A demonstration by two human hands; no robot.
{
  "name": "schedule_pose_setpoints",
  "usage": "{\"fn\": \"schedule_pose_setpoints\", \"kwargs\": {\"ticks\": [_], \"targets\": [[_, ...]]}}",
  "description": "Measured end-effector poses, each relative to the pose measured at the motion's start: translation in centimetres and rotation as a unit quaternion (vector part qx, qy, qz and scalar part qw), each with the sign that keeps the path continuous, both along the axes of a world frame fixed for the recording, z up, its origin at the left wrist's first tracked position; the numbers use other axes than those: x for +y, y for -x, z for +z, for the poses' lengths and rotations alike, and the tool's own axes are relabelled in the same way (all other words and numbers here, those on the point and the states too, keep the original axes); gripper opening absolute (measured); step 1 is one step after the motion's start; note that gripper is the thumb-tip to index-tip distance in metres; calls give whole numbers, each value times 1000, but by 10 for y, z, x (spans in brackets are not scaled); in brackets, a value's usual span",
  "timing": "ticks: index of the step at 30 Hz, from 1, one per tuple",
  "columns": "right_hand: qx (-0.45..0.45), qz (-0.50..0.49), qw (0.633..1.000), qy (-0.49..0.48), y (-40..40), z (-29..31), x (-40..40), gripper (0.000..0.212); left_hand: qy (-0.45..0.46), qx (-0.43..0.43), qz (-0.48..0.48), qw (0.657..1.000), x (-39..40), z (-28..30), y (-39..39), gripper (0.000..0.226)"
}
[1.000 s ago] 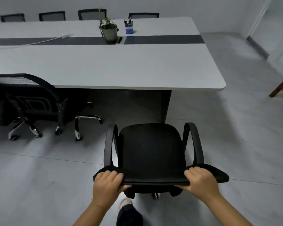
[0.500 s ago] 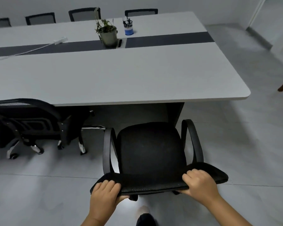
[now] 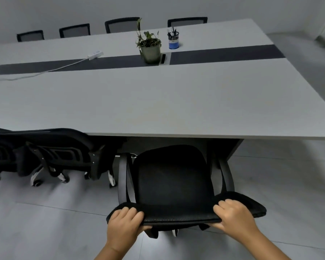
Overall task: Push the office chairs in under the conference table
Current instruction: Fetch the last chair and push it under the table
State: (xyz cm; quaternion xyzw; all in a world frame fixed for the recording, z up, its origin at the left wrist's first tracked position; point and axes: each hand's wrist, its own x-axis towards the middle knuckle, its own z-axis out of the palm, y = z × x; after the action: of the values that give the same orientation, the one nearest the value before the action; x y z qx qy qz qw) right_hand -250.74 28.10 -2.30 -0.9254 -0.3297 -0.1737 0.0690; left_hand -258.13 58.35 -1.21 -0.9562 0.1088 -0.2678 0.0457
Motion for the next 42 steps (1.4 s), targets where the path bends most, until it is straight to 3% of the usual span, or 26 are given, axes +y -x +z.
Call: {"fn": "schedule_pose_setpoints", "kwargs": {"ticks": [6,13,27,30,34,40,42], "targets": [[-20,-28,999,-3,-24,2,-5,49,13,-19,-23,999,-2,-2,-34,42],[-58,-39,997,-30,-78,3,-14,71,7,-21,-19,1000,-13,-5,-89,44],[-17,-64,997,-29,-217,1,-26,74,5,-19,-15,1000,-31,-2,-241,46],[-15,-69,998,3,-227,-4,-14,58,-2,-5,-30,1000,-14,0,-267,47],[-12,-80,996,23,-230,-9,-1,45,-3,-14,-37,999,0,-6,-271,47],[-31,-71,997,-8,-231,-11,-2,65,3,-4,-32,999,0,-7,-271,46],[-17,-82,996,-1,-229,-9,-1,60,8,7,-31,999,1,-5,-270,46]]}}
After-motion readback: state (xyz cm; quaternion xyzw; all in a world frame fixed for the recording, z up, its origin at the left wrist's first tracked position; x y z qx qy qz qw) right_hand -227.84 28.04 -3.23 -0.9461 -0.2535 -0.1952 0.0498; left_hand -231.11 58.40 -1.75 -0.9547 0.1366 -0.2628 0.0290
